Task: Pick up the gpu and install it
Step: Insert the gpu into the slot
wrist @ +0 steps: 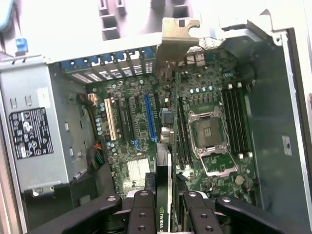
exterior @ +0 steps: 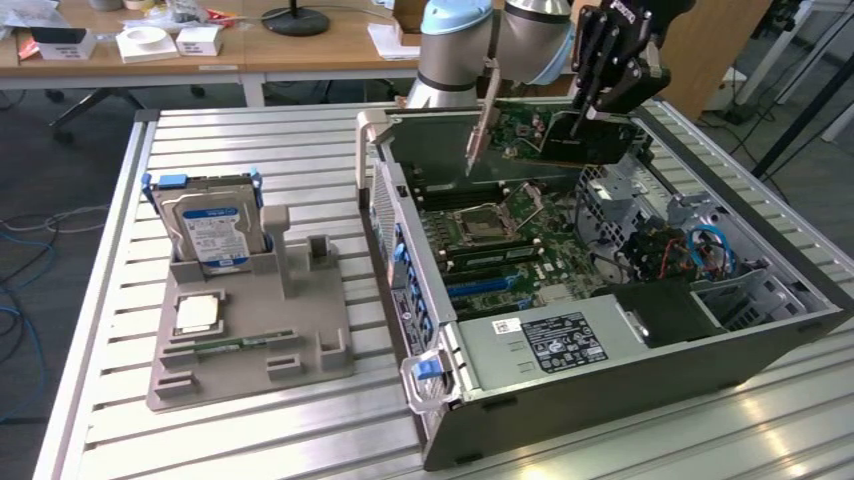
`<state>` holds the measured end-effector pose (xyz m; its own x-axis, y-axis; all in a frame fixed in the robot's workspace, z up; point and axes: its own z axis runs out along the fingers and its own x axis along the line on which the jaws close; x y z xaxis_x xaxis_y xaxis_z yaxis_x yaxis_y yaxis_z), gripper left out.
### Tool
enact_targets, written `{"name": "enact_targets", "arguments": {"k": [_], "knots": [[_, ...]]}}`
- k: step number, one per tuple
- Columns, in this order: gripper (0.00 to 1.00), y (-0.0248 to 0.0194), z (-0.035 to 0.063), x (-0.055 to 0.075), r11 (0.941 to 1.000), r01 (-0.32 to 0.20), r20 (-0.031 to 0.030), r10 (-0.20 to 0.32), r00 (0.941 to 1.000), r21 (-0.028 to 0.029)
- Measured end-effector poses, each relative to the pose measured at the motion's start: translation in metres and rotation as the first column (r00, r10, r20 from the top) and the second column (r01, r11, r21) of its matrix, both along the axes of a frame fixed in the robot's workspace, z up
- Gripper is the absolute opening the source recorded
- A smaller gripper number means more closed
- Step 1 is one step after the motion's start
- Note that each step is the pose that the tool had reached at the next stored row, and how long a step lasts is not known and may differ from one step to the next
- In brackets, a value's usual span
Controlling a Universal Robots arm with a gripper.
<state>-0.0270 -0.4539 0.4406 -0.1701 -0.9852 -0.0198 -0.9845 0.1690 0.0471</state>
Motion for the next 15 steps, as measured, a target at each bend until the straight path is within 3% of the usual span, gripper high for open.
{"name": "enact_targets", "arguments": {"k": [5,10,15], "knots": [[0.26,0.0,-0.0008,0.0,0.9959,-0.091,0.0,0.091,0.9959,0.0],[0.26,0.0,-0.0015,0.0,0.9835,-0.181,0.0,0.181,0.9835,0.0],[0.26,0.0,-0.0015,0.0,0.9818,-0.19,0.0,0.19,0.9818,0.0]]}}
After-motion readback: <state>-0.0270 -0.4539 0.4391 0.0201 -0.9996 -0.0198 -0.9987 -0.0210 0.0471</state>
